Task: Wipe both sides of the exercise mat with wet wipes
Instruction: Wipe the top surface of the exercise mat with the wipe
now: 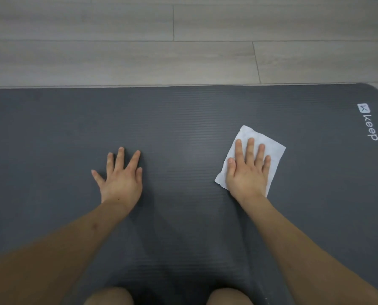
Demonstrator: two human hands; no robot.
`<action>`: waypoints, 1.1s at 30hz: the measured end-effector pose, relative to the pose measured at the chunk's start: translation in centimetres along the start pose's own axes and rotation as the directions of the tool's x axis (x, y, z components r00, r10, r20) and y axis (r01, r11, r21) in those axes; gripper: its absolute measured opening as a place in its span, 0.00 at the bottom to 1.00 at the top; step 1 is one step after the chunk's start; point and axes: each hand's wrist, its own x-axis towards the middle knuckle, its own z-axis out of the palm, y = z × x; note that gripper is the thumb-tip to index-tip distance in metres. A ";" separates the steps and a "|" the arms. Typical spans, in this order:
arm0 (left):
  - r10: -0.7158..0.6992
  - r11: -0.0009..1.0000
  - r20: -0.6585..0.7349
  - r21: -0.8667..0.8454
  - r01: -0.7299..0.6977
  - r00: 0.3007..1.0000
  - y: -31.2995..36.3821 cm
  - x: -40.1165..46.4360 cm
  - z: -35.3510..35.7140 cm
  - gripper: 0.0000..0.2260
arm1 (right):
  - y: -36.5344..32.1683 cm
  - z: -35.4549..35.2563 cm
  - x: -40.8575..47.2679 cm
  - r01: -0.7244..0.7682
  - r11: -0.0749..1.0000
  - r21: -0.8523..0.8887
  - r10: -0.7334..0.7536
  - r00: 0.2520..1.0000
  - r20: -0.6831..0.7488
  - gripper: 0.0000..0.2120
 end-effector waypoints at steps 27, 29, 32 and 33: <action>0.018 0.994 0.250 -0.105 0.009 0.968 -9.7 -1.2 -0.8 0.26 | -16.7 3.1 -11.2 0.789 0.604 -0.112 -0.754 0.611 0.240 0.29; 0.035 0.995 0.284 -0.095 -0.008 0.958 -9.8 -2.6 -0.6 0.26 | -15.8 2.9 -12.6 0.762 0.639 -0.109 -0.726 0.644 0.243 0.28; 0.064 0.995 0.326 -0.095 -0.035 0.943 -9.8 -4.5 0.0 0.27 | -15.0 2.8 -14.3 0.716 0.689 -0.109 -0.685 0.693 0.222 0.28; 0.069 0.994 0.346 -0.100 -0.036 0.936 -9.9 -4.5 0.0 0.28 | -14.9 2.9 -14.5 0.706 0.700 -0.109 -0.676 0.705 0.215 0.28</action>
